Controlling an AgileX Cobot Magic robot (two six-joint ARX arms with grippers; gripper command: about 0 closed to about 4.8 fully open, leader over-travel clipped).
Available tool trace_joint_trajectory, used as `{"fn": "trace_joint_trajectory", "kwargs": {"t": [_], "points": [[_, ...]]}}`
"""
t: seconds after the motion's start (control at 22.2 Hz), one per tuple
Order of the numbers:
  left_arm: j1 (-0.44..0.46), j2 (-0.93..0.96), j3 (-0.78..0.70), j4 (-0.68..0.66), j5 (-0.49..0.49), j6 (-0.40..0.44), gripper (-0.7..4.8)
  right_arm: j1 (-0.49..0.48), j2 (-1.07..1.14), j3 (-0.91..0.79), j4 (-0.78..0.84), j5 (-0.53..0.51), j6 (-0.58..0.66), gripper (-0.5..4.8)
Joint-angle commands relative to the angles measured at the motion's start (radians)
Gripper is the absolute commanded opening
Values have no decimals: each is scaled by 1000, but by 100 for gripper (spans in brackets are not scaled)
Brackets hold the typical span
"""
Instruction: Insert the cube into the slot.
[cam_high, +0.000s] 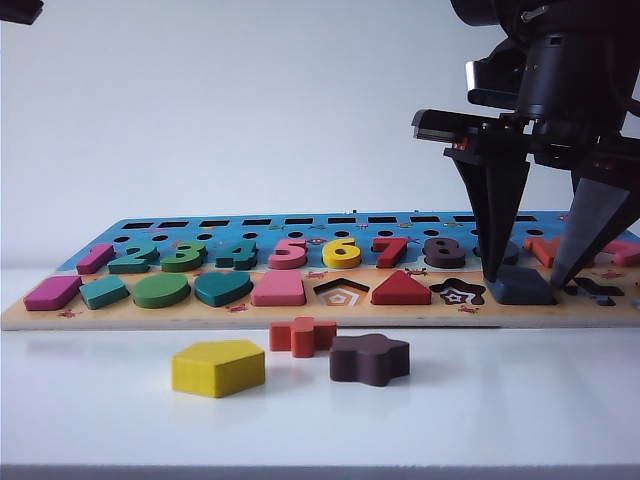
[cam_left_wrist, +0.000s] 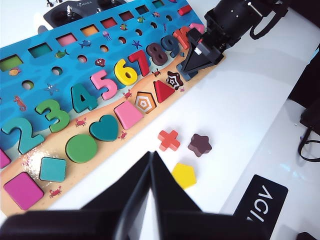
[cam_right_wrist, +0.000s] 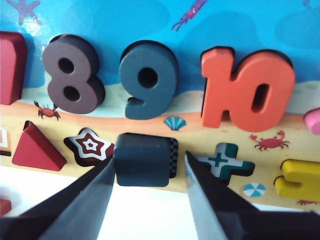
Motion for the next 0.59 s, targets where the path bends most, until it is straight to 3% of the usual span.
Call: {"fn": "trace_joint_trajectory", "kwargs": {"t": [0.05, 0.59], "points": [[-1, 2, 5, 12, 5, 2, 7, 2, -2, 1, 11, 16, 3, 255], [-1, 2, 5, 12, 5, 2, 7, 2, -2, 1, 12, 63, 3, 252]]}}
